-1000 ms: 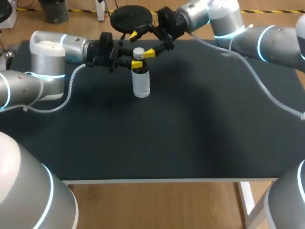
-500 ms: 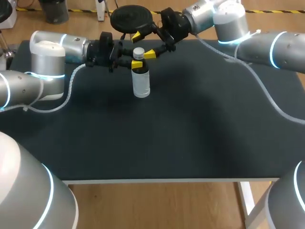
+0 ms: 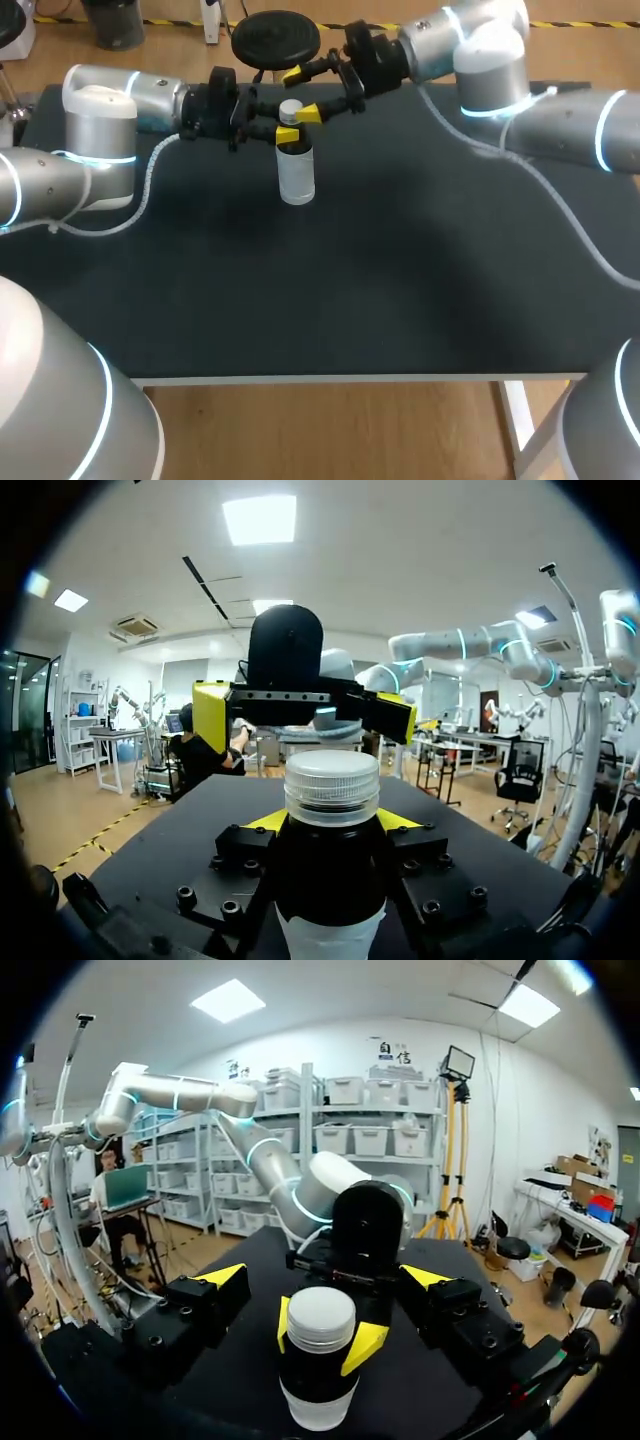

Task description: Unscrew the bottle cap

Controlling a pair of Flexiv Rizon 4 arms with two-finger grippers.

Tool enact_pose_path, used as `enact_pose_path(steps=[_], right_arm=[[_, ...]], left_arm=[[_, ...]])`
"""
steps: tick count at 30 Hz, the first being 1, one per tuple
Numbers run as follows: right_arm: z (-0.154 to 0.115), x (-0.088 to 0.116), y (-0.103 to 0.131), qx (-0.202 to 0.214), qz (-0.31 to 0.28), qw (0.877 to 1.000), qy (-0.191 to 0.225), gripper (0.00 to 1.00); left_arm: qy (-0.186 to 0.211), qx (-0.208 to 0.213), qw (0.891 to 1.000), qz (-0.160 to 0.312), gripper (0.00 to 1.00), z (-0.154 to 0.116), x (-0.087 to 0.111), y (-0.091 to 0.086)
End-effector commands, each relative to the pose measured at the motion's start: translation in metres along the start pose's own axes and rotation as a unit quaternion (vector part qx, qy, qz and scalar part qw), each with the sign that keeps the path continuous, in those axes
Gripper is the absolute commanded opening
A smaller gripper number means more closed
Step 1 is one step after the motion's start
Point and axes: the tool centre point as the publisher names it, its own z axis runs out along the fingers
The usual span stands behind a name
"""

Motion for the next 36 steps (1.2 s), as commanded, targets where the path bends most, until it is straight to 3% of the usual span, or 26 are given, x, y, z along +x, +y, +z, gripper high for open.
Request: enact_pose_path(steps=[1, 12, 36], right_arm=[[0.0, 0.006, -0.007, -0.019, 0.001, 0.967, -0.255, 1.0], [-0.001, 0.005, -0.01, -0.029, 0.013, 0.955, -0.296, 1.0], [0.009, -0.003, -0.015, -0.034, 0.051, 0.963, -0.262, 1.0]], left_arm=[[-0.001, -0.001, 1.0, 0.0, 0.0, 0.0, 0.001, 0.0], [-0.001, -0.001, 1.0, 0.0, 0.0, 0.0, 0.001, 0.0], [-0.001, -0.001, 1.0, 0.0, 0.0, 0.0, 0.001, 0.0]])
